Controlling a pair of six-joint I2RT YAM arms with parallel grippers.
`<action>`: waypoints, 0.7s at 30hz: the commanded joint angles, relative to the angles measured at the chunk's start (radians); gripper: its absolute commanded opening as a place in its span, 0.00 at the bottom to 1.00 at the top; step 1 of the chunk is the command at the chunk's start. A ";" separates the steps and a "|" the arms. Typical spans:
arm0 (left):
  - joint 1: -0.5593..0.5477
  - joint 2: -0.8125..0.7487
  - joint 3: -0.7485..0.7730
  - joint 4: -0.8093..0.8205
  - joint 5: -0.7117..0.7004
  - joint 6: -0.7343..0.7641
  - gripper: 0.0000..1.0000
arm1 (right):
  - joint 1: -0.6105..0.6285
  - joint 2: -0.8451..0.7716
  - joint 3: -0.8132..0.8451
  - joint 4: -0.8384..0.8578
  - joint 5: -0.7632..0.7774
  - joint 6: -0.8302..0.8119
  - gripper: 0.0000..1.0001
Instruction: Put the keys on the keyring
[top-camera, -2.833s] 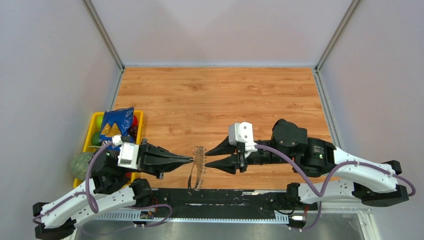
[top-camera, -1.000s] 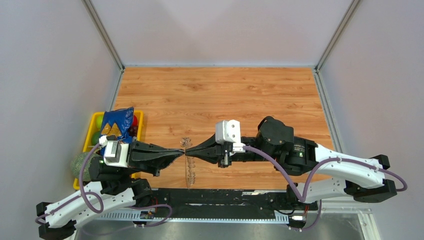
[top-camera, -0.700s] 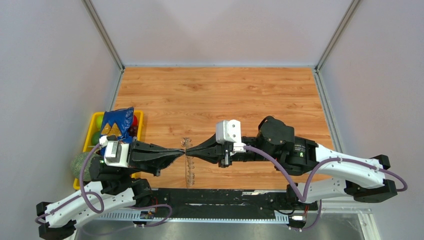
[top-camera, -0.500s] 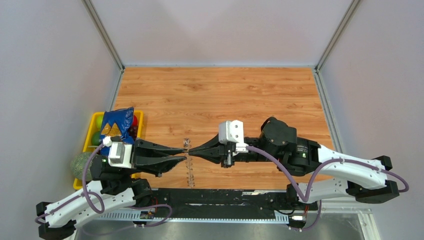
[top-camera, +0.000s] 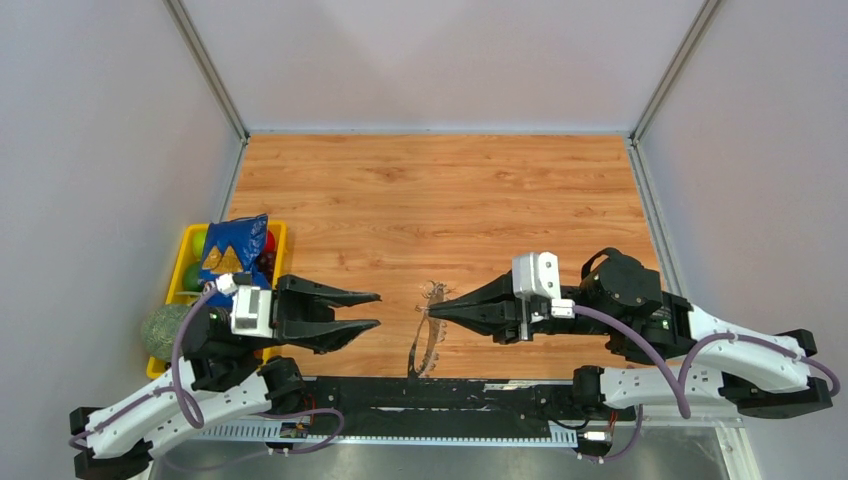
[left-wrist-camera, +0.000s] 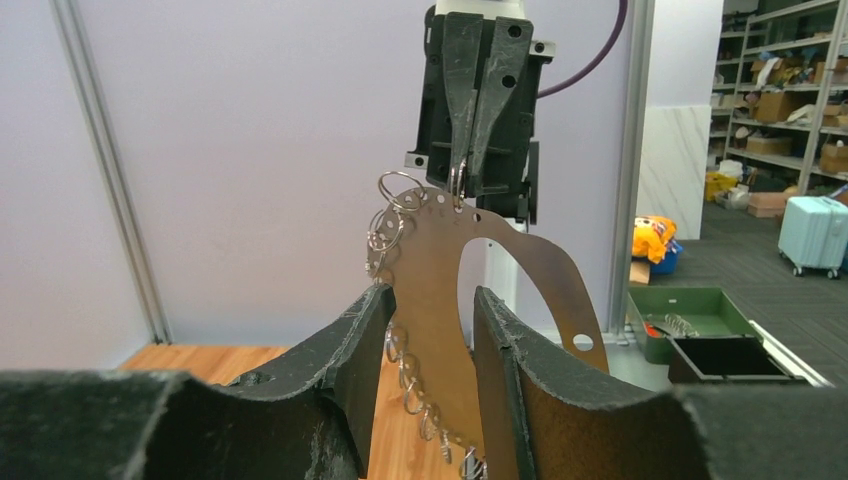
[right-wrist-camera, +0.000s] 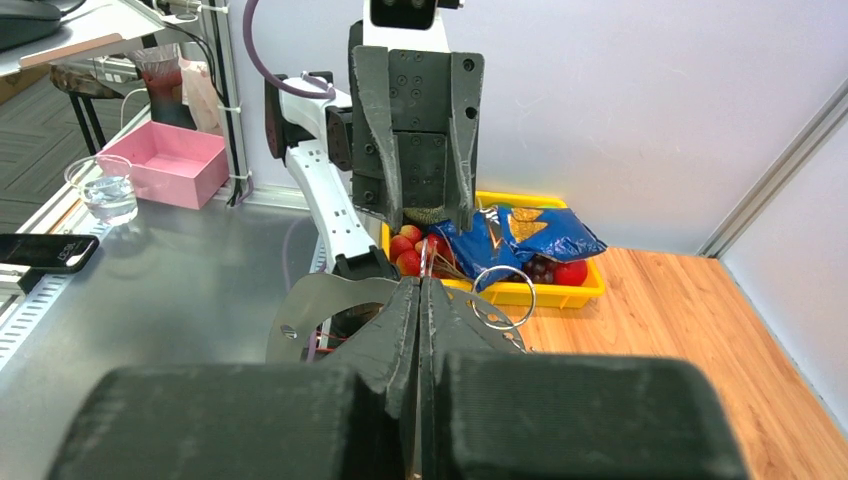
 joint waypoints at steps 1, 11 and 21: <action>0.000 0.061 0.047 -0.024 -0.004 0.033 0.46 | 0.003 -0.071 -0.035 -0.007 -0.012 0.024 0.00; 0.000 0.217 0.026 -0.087 -0.216 0.005 0.47 | 0.003 -0.156 -0.043 -0.138 0.037 0.100 0.00; 0.000 0.406 -0.085 0.003 -0.380 -0.044 0.57 | 0.003 -0.218 -0.054 -0.168 0.067 0.108 0.00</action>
